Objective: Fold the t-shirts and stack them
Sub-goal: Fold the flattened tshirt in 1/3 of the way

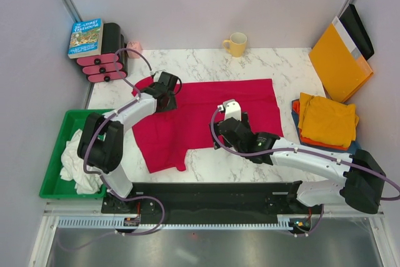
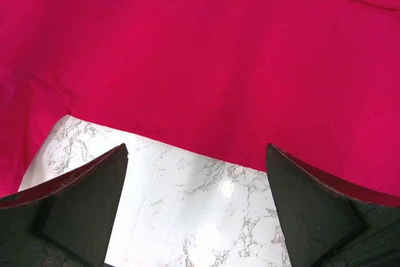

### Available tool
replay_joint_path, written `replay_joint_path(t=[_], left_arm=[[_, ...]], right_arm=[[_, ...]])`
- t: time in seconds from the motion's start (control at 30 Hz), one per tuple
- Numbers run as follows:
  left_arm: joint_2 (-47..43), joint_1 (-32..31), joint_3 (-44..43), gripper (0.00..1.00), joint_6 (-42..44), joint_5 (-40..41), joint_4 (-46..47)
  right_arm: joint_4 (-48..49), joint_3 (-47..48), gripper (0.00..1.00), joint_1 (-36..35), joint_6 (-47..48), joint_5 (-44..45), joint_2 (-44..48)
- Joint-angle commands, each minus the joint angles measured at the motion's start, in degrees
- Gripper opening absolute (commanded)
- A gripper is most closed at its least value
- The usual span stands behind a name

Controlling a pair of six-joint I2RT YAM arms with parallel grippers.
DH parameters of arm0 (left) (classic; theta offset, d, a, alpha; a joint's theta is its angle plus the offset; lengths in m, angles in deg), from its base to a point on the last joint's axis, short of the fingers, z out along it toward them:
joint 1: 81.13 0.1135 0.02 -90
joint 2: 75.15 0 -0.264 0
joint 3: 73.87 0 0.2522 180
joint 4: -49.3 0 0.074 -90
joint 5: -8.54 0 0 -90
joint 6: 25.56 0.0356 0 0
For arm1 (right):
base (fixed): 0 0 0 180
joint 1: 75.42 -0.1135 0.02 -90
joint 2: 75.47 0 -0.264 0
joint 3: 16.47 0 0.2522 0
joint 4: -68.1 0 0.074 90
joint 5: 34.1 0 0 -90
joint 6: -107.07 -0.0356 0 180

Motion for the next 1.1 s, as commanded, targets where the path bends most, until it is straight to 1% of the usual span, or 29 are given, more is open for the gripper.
replay_joint_path(t=[0.0,0.13,0.23,0.4,0.5,0.57,0.8,0.83,0.9,0.93,1.0,1.03,1.07], left_arm=[[-0.8,2.1,-0.8,0.54,-4.7,2.3,1.0],[1.8,4.7,-0.5,0.43,-8.6,2.6,0.4],[2.6,6.0,-0.3,0.40,-9.7,4.0,0.3],[4.3,8.1,-1.6,0.41,-9.7,4.2,0.4],[4.9,9.3,-1.9,0.47,-9.9,3.6,0.4],[5.5,9.9,-2.0,0.49,-10.2,3.4,0.3],[6.4,11.0,-2.6,0.50,-9.7,2.5,0.5],[6.8,11.1,-2.9,0.45,-9.5,2.3,0.5],[7.7,11.9,-2.9,0.38,-9.4,1.9,0.4],[8.0,12.2,-2.9,0.31,-9.4,1.6,0.4],[7.7,12.7,-2.6,0.24,-9.4,1.6,0.5],[7.7,12.6,-2.2,0.17,-9.3,1.6,0.5],[7.5,12.6,-2.2,0.13,-9.2,1.7,0.4]], right_arm=[[1.5,-0.2,0.98,-0.3,-1.1,-0.4,0.8],[0.6,-0.7,0.98,-0.3,-1.3,0.1,2.0],[-0.4,-0.9,0.98,-0.3,-1.2,0.7,2.9],[-1.2,-1.5,0.98,-0.3,-1.3,1.1,3.6],[-1.5,-1.3,0.98,-0.3,-1.4,1.1,3.6],[-1.6,-1.1,0.98,-0.3,-1.3,1.2,3.4],[-1.6,-0.9,0.98,-0.3,-1.2,1.2,2.6],[-1.6,-0.9,0.98,-0.3,-1.3,1.1,2.5],[-1.6,-0.9,0.98,-0.3,-1.2,1.2,2.4],[-1.6,-0.9,0.98,-0.3,-1.2,1.2,2.4],[-1.6,-0.9,0.98,-0.3,-1.2,1.3,2.3],[-1.6,-0.9,0.98,-0.3,-1.2,1.3,2.2],[-1.6,-0.9,0.98,-0.2,-1.2,1.3,2.0]])
